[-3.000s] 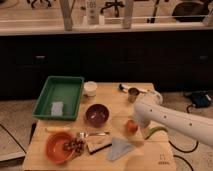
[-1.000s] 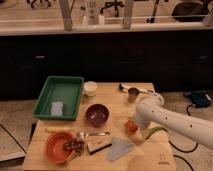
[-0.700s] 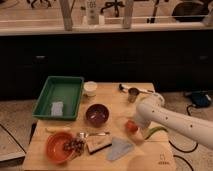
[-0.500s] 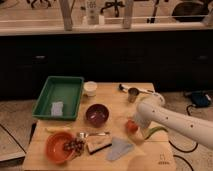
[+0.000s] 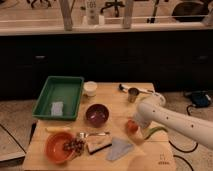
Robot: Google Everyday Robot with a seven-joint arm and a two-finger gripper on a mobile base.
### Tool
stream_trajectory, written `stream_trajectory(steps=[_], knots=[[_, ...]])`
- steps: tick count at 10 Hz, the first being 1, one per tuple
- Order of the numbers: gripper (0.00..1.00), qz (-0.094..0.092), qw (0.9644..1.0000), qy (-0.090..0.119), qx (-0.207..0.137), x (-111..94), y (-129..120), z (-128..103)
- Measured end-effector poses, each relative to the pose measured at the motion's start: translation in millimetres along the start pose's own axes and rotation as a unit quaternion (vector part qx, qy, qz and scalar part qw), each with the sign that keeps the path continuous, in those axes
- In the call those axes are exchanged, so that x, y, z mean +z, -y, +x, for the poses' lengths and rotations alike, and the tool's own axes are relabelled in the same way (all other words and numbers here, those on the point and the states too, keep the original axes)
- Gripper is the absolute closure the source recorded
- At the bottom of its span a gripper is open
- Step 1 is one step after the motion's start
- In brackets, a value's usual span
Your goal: Place apple in paper cup
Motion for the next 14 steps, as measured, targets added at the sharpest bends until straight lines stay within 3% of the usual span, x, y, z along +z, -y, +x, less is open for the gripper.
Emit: stream_trajectory(steps=[14], knots=[[0.20, 0.002, 0.9997, 0.008, -0.023, -0.3, -0.3, -0.1]])
